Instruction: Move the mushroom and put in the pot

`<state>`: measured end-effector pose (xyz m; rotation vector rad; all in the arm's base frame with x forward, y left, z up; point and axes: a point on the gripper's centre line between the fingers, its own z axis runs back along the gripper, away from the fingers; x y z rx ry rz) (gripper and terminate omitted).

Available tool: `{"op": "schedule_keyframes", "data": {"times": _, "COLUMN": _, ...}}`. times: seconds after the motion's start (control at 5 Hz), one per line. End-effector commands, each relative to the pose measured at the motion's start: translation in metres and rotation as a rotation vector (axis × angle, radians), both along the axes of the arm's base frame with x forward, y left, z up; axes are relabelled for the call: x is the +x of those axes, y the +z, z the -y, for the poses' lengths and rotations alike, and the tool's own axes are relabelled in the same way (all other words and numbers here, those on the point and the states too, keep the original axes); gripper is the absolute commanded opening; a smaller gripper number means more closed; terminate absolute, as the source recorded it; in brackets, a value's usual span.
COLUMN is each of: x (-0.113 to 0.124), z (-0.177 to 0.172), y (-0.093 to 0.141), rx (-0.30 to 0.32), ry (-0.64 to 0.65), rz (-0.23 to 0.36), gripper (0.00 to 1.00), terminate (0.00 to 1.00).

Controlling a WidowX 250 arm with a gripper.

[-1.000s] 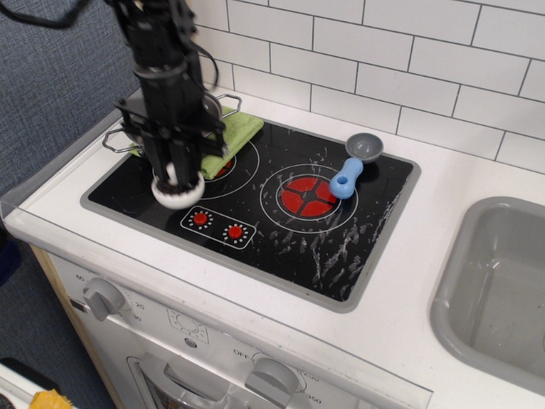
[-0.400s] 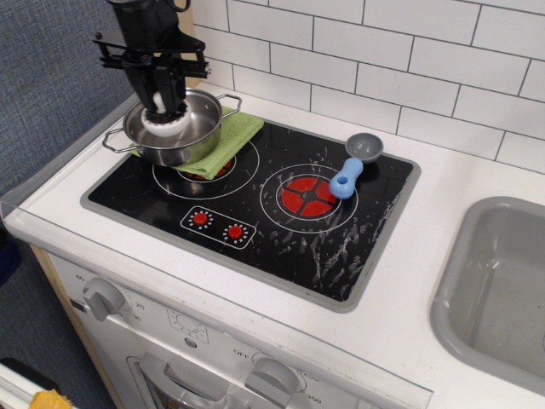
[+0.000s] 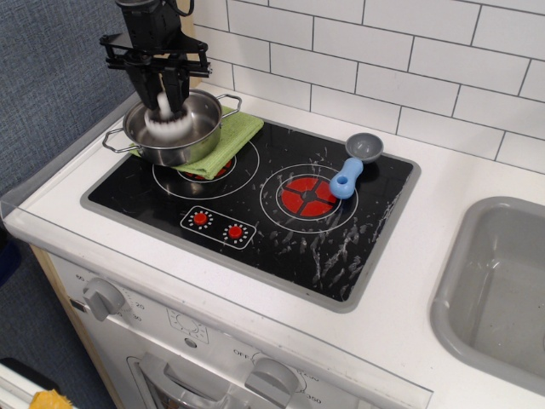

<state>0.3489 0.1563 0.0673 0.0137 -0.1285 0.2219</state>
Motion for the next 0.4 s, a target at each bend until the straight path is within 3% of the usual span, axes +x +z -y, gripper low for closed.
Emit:
{"op": "schedule_keyframes", "data": {"times": 0.0, "x": 0.001, "z": 0.005, "y": 0.027, "rx": 0.051, "ry": -0.035, "rz": 0.042, "gripper": 1.0, "terminate": 0.0}}
{"op": "schedule_keyframes", "data": {"times": 0.2, "x": -0.003, "z": 0.019, "y": 0.053, "rx": 0.033, "ry": -0.078, "rz": 0.074, "gripper": 1.0, "terminate": 0.0}}
